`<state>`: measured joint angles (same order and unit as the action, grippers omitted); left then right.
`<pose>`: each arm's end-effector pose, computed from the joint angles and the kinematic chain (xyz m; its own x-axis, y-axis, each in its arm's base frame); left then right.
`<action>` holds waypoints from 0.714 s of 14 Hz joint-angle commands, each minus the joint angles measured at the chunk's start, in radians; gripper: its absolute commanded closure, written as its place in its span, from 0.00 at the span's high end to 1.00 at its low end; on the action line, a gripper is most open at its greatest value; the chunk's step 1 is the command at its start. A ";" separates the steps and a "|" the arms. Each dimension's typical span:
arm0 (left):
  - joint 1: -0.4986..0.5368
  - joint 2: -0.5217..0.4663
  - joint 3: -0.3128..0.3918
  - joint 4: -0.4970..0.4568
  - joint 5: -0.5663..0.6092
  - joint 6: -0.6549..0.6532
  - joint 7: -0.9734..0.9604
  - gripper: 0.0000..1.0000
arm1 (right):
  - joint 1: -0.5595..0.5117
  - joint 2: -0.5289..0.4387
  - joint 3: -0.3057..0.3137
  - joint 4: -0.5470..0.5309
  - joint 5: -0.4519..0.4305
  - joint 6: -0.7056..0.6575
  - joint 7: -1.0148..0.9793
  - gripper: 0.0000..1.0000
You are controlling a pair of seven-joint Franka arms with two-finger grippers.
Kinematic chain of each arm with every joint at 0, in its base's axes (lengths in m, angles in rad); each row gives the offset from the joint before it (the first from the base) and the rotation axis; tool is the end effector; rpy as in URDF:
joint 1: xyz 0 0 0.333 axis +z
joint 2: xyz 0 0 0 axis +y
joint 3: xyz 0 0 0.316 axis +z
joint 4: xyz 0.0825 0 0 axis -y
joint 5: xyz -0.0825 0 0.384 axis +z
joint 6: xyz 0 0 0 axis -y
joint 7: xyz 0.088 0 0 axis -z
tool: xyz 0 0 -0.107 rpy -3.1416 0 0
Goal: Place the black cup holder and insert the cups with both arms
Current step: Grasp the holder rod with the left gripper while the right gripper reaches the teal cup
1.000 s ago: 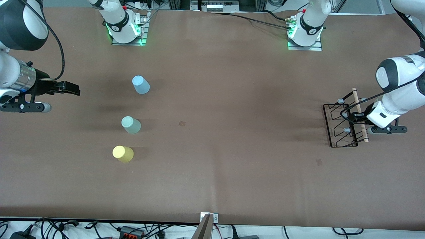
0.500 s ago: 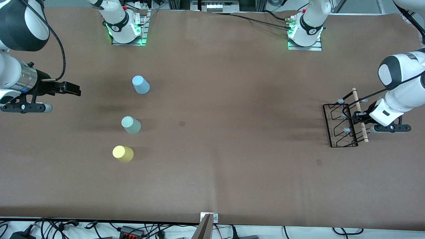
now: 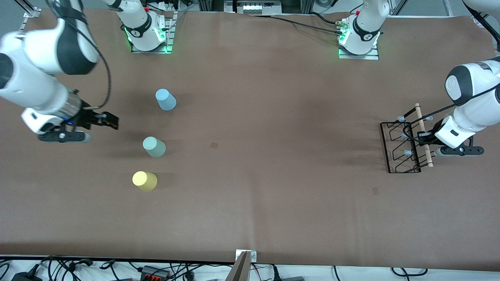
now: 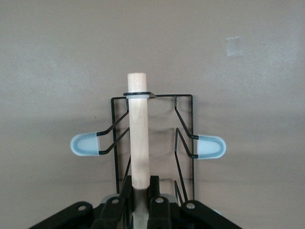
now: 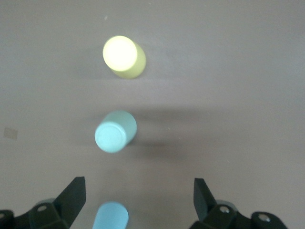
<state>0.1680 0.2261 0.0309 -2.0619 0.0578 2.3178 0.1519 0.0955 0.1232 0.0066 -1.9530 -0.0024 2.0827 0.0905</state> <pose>0.5744 0.1164 0.3280 0.9998 0.0069 0.0208 0.0080 -0.9985 -0.0542 0.5823 0.0594 0.4163 0.9999 0.0127 0.0066 0.0127 -0.9999 0.0007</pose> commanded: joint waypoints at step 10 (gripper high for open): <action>-0.135 -0.019 -0.017 0.336 0.004 -0.392 -0.012 0.01 | 0.090 0.162 -0.002 -0.205 0.005 0.520 0.089 1.00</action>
<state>0.0809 0.2122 0.0156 -1.7868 0.0575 2.0063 0.1492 0.1736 0.2707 0.0089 -2.1412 -0.0024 2.5507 0.1662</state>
